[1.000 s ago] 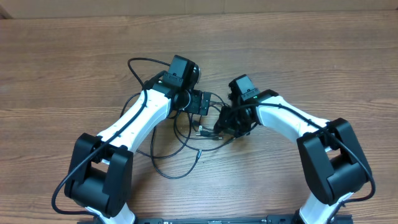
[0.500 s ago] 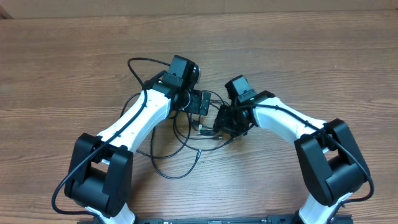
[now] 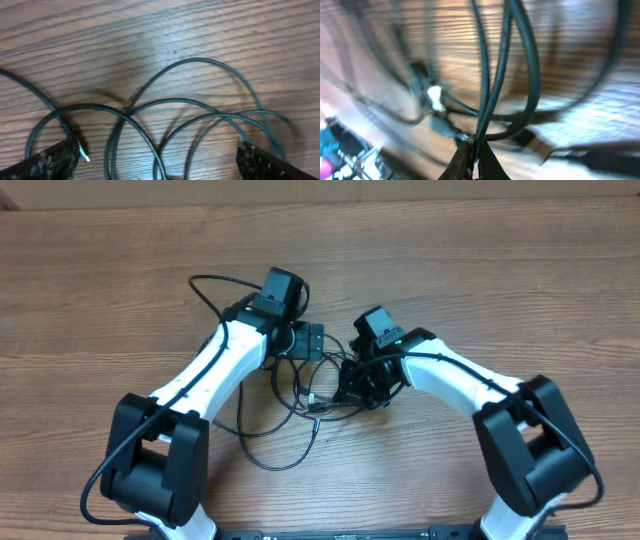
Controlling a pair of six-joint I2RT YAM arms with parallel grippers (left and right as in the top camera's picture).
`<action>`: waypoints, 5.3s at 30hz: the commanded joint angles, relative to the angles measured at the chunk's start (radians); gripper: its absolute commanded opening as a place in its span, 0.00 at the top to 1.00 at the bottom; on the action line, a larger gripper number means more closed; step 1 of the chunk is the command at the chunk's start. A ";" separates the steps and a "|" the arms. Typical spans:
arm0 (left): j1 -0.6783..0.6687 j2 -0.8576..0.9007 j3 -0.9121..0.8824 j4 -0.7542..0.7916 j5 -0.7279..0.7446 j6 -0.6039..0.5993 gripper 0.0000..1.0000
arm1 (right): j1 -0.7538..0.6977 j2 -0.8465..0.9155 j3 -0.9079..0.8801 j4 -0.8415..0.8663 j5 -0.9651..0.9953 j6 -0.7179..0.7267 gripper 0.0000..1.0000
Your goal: Untangle cables
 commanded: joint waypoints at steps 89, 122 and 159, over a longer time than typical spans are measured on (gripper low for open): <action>-0.209 -0.035 0.276 -0.566 -0.202 -0.204 0.66 | -0.437 -0.119 0.050 -0.179 0.372 -0.064 0.00; -0.290 0.161 0.016 0.319 -0.163 -0.422 0.80 | -0.437 -0.119 0.050 -0.179 0.372 -0.064 0.00; -0.301 0.179 0.012 0.291 -0.176 -0.484 0.80 | -0.437 -0.119 0.050 -0.179 0.372 -0.064 0.00</action>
